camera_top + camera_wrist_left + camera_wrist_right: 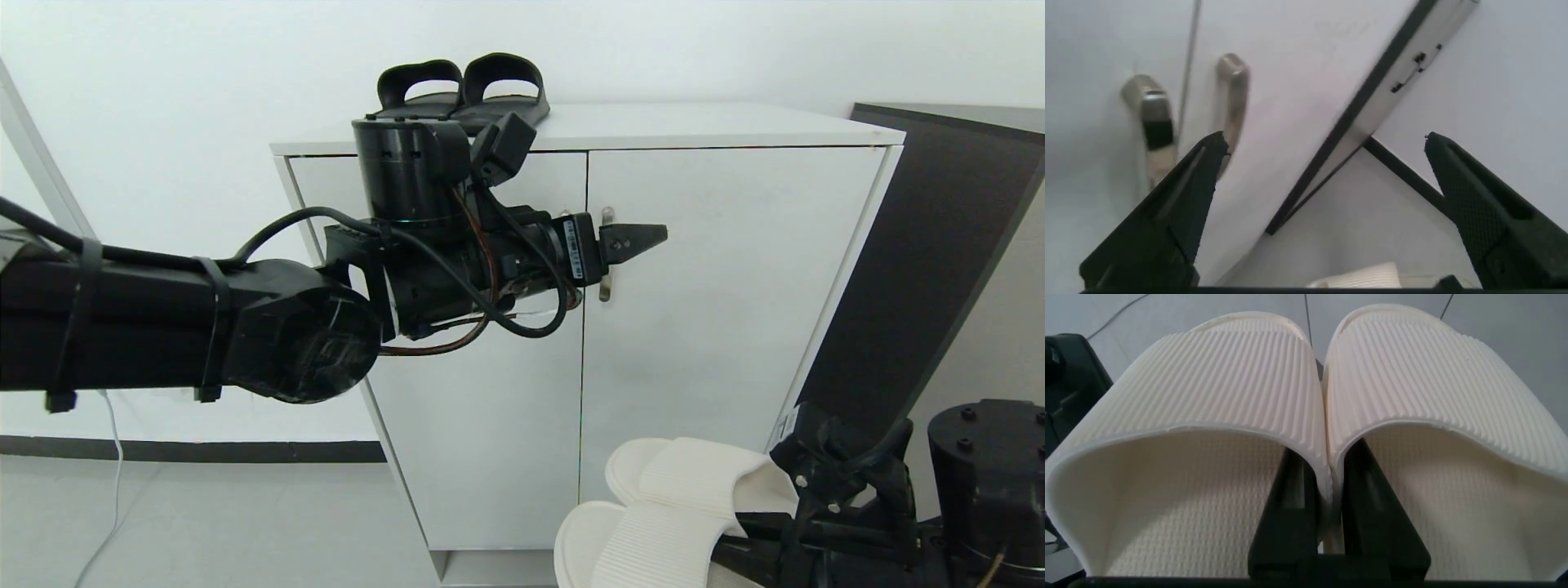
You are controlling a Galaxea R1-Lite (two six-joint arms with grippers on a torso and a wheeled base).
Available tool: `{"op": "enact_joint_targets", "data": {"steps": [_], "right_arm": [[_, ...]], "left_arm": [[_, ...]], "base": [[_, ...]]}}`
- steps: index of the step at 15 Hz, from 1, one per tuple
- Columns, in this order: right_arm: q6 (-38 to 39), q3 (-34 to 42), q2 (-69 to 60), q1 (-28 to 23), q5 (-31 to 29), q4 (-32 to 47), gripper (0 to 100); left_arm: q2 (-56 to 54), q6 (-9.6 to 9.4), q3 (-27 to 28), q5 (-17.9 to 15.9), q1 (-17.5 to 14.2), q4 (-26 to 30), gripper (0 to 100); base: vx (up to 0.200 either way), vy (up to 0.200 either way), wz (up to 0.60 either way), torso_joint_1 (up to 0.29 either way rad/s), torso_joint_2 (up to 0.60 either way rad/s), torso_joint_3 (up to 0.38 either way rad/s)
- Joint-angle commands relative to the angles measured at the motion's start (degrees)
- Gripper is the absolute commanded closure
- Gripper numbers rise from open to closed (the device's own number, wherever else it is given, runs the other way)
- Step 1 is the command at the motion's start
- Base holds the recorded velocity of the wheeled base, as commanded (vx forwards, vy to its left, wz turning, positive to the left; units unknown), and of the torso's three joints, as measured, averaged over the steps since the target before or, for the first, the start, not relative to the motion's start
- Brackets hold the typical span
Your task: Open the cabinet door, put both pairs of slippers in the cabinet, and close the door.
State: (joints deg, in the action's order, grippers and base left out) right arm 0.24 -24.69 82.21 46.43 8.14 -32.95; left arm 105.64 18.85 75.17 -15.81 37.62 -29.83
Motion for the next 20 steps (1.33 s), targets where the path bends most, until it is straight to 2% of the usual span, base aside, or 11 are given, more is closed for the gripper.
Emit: {"op": "enact_joint_targets", "data": {"steps": [1,4,9,10,16,18,20], "right_arm": [[0.02,-0.01,0.32,0.06,-0.06,-0.01,100],[0.02,-0.01,0.32,0.06,-0.06,-0.1,100],[0.02,0.08,0.84,0.06,-0.06,-0.1,100],[0.02,0.08,0.76,0.06,0.03,-0.1,100],[0.11,0.16,0.76,0.06,0.03,-0.1,100],[0.11,0.52,0.67,0.06,0.12,-0.1,100],[0.02,1.66,0.05,0.06,3.28,-0.27,100]], "left_arm": [[1.58,-0.65,1.03,0.87,-0.27,0.12,0],[2.55,-1.27,1.21,1.4,-1.06,0.04,0],[6.77,-1.09,4.73,0.78,-0.79,0.04,0],[6.94,-1.0,4.81,0.78,-0.79,-0.05,100],[6.07,-0.74,3.67,0.69,-0.79,-0.05,100],[4.13,-0.74,1.3,0.78,-0.27,-0.23,100],[1.41,-0.74,-2.22,0.78,0.96,-0.49,100]], "base": [[0.0,0.0,0.0,0.0,0.0,0.0],[0.0,0.0,0.0,0.0,0.0,0.0],[0.0,0.0,0.0,0.0,0.0,0.0],[0.0,0.0,0.0,0.0,0.0,0.0],[0.0,0.0,0.0,0.0,0.0,0.0],[0.0,0.0,0.0,0.0,0.0,0.0],[0.0,0.0,0.0,0.0,0.0,0.0]]}}
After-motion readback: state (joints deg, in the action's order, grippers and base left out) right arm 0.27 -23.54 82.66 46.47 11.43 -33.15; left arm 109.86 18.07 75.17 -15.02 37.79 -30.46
